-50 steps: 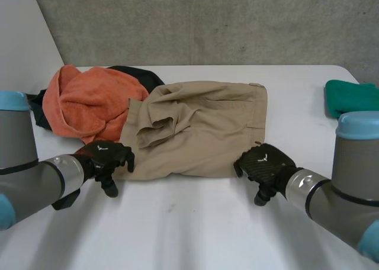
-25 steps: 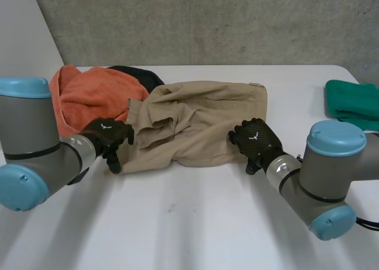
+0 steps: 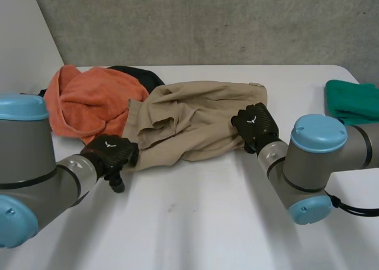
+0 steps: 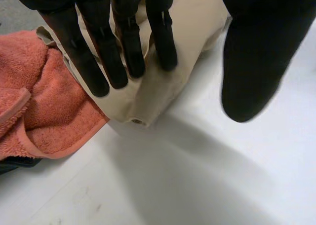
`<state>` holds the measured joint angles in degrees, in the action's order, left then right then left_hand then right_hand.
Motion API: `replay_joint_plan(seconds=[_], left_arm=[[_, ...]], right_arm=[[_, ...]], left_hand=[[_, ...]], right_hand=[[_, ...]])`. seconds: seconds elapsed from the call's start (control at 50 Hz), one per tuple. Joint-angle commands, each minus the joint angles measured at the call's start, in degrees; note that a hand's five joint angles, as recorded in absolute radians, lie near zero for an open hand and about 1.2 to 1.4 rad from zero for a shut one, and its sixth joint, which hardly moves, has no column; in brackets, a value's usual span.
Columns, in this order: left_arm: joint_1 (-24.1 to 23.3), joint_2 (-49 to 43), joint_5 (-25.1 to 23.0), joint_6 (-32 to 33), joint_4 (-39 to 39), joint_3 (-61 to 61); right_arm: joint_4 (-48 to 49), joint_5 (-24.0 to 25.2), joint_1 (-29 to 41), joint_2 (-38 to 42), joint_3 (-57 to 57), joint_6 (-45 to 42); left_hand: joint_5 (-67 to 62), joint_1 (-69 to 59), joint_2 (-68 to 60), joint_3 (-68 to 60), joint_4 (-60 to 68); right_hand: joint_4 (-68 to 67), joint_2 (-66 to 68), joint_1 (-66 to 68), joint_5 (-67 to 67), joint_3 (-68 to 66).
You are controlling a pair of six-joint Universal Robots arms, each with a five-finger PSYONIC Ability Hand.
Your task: Fold the laundry.
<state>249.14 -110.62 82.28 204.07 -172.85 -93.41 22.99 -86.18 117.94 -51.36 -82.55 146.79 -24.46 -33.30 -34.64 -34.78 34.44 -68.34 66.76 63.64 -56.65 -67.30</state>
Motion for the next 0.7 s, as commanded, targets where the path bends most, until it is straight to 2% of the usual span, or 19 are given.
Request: replay_joint_plan(seconds=[0.02,0.34,0.7], left_arm=[[-0.5,-6.6,0.7,0.2,-1.5,5.6],[-2.3,-19.1,7.2,2.4,-1.3,21.2],[-5.4,-27.6,11.2,15.2,-3.0,31.4]], right_arm=[[-2.8,-0.3,0.6,-2.2,-0.1,1.5],[-7.3,-0.3,0.5,-2.7,1.8,1.2],[-7.4,-0.4,-0.6,-2.6,2.6,1.6]], left_hand=[[4.2,3.1,4.4,4.5,-4.2],[4.4,3.2,4.6,4.7,-4.4],[-5.5,-6.7,-5.3,-5.2,5.5]], right_hand=[[-11.7,13.2,16.4,-13.4,-12.7],[-11.7,13.2,16.4,-13.4,-12.7],[-11.7,13.2,16.4,-13.4,-12.7]])
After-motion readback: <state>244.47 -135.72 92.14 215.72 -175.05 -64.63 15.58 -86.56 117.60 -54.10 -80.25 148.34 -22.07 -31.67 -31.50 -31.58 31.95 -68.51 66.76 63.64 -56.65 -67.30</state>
